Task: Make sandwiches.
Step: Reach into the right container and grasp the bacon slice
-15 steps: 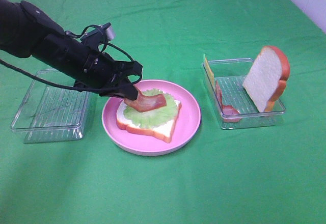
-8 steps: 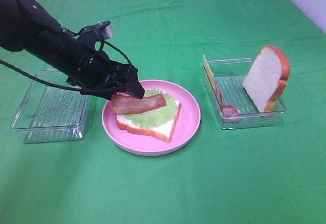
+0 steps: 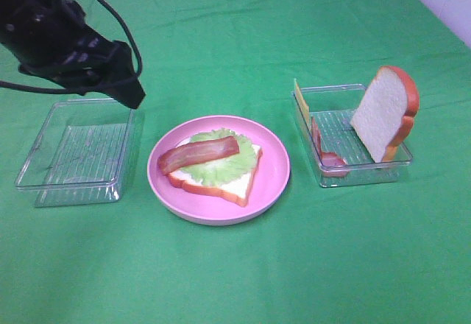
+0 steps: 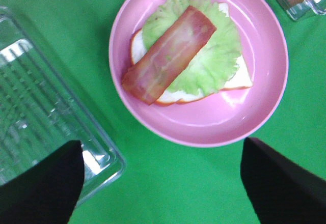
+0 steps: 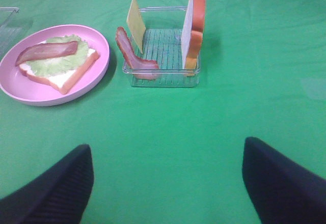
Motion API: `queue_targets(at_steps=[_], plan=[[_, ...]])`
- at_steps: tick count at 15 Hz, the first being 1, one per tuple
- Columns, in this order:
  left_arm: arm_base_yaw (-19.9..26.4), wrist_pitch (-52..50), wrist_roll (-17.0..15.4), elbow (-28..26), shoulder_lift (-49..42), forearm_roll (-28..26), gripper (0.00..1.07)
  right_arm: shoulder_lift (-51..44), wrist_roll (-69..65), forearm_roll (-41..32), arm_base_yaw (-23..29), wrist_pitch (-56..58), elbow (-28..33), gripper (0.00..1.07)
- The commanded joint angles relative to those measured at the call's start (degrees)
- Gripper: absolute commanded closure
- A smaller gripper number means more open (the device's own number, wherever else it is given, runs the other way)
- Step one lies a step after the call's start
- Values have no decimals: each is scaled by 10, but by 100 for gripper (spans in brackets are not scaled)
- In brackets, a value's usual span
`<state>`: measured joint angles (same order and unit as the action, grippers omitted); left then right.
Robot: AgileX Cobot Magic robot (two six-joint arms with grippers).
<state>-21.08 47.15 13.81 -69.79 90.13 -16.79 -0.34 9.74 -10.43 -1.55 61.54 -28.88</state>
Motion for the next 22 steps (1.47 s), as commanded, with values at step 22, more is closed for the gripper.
queue_targets(at_steps=[22], plan=[[-1, 201, -91, 377, -831, 97, 27, -9, 7, -1, -5, -3, 1, 31]])
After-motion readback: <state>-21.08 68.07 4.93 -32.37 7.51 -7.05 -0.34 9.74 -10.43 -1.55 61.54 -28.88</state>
